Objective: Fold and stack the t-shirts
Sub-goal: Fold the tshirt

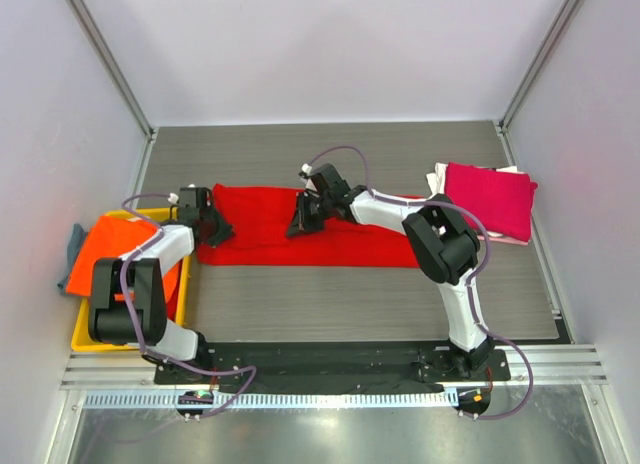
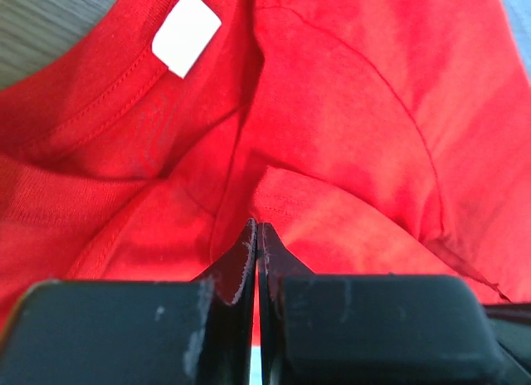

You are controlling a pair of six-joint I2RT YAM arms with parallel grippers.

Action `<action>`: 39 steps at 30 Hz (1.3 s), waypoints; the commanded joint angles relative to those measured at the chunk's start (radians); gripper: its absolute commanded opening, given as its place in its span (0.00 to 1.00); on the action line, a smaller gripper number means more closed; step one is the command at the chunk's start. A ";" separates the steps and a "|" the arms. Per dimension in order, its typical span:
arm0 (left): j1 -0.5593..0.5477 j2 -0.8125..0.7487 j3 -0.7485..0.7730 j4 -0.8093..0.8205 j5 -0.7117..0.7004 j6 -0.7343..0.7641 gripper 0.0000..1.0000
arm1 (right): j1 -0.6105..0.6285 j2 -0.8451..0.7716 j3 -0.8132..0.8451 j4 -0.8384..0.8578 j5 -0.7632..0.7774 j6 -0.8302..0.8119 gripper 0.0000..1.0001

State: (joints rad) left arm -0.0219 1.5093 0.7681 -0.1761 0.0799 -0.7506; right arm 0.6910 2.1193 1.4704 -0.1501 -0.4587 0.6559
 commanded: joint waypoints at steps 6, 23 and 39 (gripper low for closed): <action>0.004 -0.139 -0.024 -0.043 -0.028 0.019 0.00 | -0.024 -0.022 -0.001 0.030 -0.081 0.056 0.01; 0.004 -0.139 -0.043 -0.037 0.004 0.020 0.00 | -0.024 -0.045 -0.036 0.030 -0.037 0.024 0.38; 0.004 -0.155 -0.046 -0.039 0.011 0.025 0.00 | -0.018 0.044 0.108 -0.023 -0.028 0.005 0.39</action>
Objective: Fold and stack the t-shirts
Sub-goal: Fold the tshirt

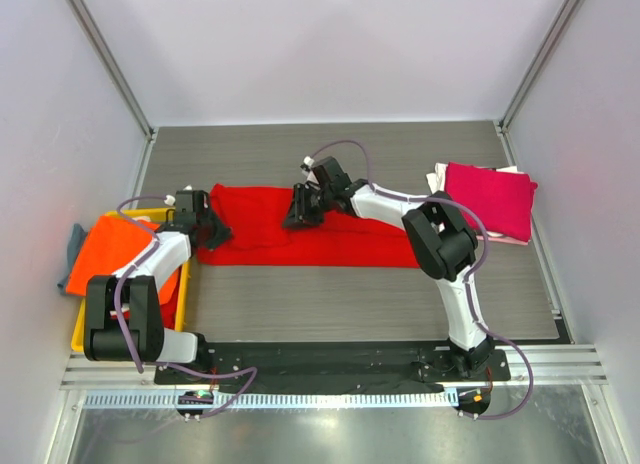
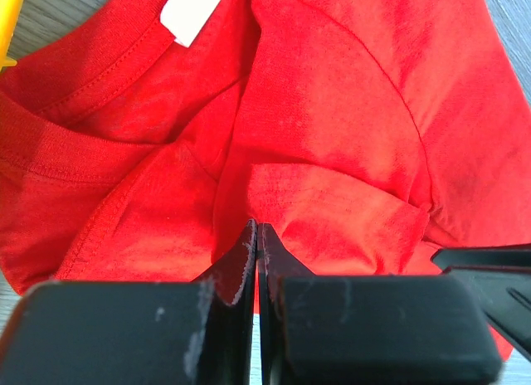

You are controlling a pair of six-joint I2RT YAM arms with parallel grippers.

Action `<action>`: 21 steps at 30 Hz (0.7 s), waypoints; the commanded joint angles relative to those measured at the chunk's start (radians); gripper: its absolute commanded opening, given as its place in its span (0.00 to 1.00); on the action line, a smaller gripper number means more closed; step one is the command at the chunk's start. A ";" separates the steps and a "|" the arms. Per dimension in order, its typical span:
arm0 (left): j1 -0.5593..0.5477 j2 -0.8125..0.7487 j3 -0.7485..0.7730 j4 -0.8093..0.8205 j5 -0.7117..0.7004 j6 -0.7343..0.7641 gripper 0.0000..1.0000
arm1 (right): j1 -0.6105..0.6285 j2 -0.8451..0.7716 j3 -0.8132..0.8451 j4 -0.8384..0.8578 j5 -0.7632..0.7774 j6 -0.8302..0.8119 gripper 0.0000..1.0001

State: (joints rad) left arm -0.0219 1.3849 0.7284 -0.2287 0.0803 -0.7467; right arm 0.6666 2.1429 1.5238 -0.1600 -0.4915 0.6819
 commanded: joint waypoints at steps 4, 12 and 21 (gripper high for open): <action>0.004 -0.033 -0.001 0.015 0.018 0.021 0.00 | 0.011 0.044 0.084 -0.021 0.007 -0.021 0.39; 0.004 -0.043 -0.003 0.015 0.030 0.021 0.00 | 0.016 0.081 0.128 -0.035 0.002 -0.015 0.38; 0.004 -0.030 -0.003 0.015 0.042 0.020 0.00 | 0.022 0.107 0.150 -0.035 -0.013 0.002 0.22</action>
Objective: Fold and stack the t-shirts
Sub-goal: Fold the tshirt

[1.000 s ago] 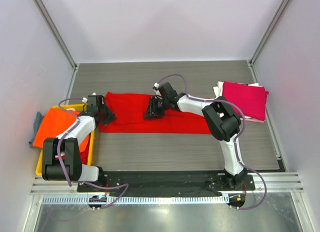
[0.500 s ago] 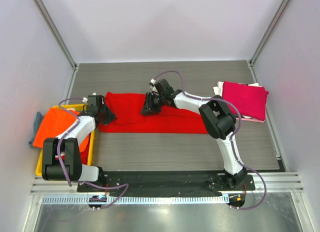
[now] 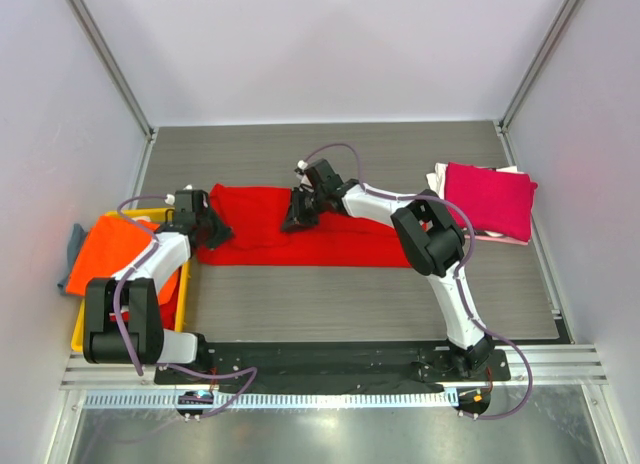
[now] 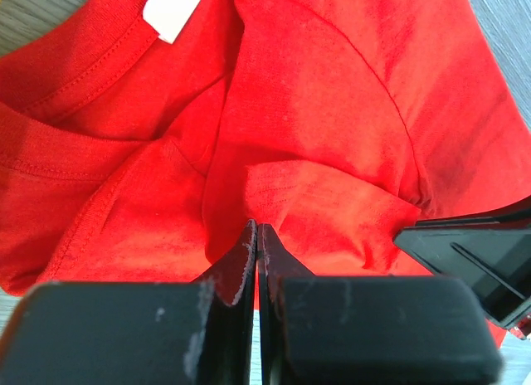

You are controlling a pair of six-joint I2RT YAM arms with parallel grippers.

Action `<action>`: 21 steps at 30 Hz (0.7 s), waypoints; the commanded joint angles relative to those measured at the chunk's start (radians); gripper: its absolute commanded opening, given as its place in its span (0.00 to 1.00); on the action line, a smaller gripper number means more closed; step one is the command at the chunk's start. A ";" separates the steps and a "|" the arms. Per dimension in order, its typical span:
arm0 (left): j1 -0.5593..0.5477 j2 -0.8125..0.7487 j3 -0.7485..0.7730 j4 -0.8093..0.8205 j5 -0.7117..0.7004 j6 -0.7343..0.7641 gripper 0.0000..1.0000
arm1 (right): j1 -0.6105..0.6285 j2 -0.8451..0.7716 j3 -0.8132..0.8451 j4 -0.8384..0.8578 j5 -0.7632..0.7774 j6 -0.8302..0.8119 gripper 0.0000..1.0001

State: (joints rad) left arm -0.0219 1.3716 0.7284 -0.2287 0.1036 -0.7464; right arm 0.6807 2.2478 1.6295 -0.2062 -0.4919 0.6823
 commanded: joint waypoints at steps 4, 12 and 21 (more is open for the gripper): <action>0.004 -0.011 -0.003 0.017 0.022 0.021 0.00 | 0.006 -0.023 0.023 0.011 -0.008 0.008 0.02; 0.004 -0.011 -0.006 0.000 -0.007 0.028 0.00 | 0.005 -0.091 -0.069 0.018 -0.034 0.039 0.01; 0.004 -0.008 -0.014 -0.005 -0.021 0.036 0.00 | 0.003 -0.154 -0.181 0.068 -0.046 0.059 0.01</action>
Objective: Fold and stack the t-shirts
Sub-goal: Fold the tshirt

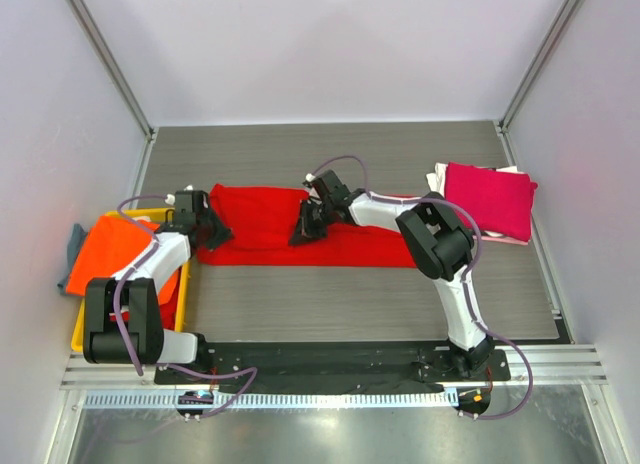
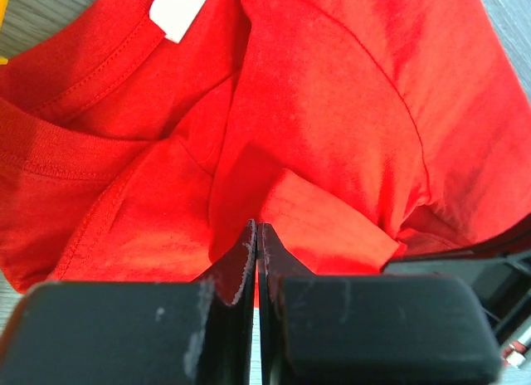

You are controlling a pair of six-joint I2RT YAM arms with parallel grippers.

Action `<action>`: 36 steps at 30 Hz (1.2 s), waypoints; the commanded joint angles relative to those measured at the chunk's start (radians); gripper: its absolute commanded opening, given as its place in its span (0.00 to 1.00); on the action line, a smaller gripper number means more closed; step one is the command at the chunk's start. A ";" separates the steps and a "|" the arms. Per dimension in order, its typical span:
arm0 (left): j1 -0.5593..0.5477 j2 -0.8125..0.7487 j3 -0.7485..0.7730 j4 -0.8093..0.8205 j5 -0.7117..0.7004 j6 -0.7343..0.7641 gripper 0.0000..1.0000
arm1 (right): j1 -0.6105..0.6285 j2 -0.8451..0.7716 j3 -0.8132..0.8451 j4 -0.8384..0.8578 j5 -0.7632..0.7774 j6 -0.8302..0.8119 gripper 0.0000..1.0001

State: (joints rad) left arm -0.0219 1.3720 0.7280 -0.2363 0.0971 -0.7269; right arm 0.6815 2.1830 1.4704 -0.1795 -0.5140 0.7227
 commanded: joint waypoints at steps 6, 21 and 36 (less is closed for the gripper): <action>0.004 -0.030 -0.032 0.003 -0.010 0.021 0.00 | 0.003 -0.112 -0.044 0.055 -0.035 0.024 0.01; 0.004 -0.002 -0.081 0.040 -0.020 0.021 0.00 | 0.021 -0.098 -0.093 0.066 -0.024 0.041 0.02; -0.033 -0.223 -0.073 0.005 -0.077 -0.009 0.34 | 0.021 -0.201 -0.064 -0.008 0.077 -0.028 0.26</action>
State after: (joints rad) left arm -0.0463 1.1797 0.6228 -0.2234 0.0402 -0.7250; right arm 0.6983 2.0445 1.3655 -0.1745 -0.4603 0.7197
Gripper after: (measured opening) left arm 0.350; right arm 0.300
